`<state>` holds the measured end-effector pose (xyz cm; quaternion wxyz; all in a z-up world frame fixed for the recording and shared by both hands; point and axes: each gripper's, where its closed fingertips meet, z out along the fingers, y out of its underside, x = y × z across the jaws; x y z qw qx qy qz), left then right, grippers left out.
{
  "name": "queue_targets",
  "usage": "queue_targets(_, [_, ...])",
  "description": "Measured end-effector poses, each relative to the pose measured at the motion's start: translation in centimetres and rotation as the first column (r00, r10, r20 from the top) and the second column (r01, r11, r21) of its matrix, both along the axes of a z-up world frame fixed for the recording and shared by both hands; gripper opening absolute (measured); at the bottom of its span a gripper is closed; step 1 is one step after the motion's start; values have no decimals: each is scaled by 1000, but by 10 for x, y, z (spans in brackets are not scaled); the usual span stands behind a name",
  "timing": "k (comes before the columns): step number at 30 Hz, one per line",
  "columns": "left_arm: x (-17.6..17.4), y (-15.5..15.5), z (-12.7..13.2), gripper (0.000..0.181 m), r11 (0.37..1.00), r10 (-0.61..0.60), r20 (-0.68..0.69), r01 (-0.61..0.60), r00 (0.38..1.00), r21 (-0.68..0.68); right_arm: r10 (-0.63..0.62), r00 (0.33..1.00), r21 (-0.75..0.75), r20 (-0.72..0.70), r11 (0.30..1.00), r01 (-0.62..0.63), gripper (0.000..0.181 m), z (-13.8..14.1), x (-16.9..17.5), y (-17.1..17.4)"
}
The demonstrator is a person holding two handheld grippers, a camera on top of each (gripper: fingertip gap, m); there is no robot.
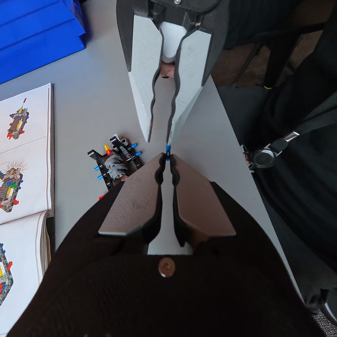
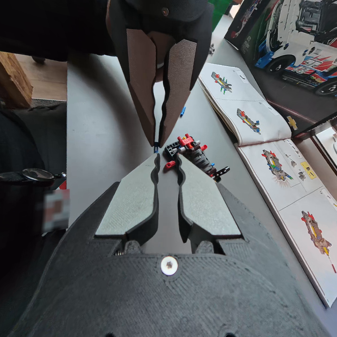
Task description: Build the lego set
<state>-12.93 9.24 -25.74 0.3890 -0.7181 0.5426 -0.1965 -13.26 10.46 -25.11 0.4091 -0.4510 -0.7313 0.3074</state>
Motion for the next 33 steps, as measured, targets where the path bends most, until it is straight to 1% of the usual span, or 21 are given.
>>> queue_targets(3, [1,-3,-3,2,1000,-17,6,17,1000,-12,-35,999,33,16,999,34,17,-7,1,11])
queue_targets(5, [0,0,-6,2,1000,-4,-5,4,1000,-10,-9,1000,16,17,1000,8,9,-8,3,8])
queue_targets(6, [1,0,-7,2,1000,-2,-2,2,1000,-10,11,1000,-8,19,1000,-11,8,-8,3,5])
queue_targets(8, [4,0,-8,2,1000,-10,13,10,1000,-18,33,999,-42,25,999,-32,11,-11,2,0])
queue_targets(10, [5,-1,-11,2,1000,-15,11,16,1000,-21,43,999,-45,25,998,-42,10,-13,2,-1])
queue_targets(12, [2,1,-18,2,1000,-9,-22,9,1000,-14,54,998,-55,31,997,-52,20,-16,3,-1])
queue_targets(15, [-3,3,-23,2,1000,3,-27,-3,1000,-14,60,997,-92,49,994,-56,24,-18,8,3])
queue_targets(17, [-5,7,-20,2,1000,23,2,-23,1000,-20,85,996,-129,40,988,-79,20,-16,9,1])
queue_targets(19, [-4,8,-17,2,999,32,43,-30,999,-41,59,998,-133,31,990,-54,20,-15,6,4])
queue_targets(21, [-2,8,-16,2,998,33,70,-29,997,-58,28,999,-112,26,993,-25,13,-16,3,9])
queue_targets(23, [-5,11,-16,2,998,46,62,-44,997,-43,39,999,-120,32,992,-35,6,-18,3,6])
queue_targets(26, [-5,11,-14,2,998,48,79,-44,996,-47,34,999,-113,33,993,-31,6,-19,4,6])
queue_targets(28, [-4,11,-12,2,998,48,89,-44,995,-43,39,999,-114,21,993,-37,12,-16,3,4])
queue_targets(29, [-4,11,-11,2,998,48,92,-44,995,-41,40,999,-115,23,993,-37,13,-16,3,3])
queue_targets(33, [-4,11,-10,2,998,49,96,-46,994,-33,39,999,-108,27,993,-36,3,-17,1,0])
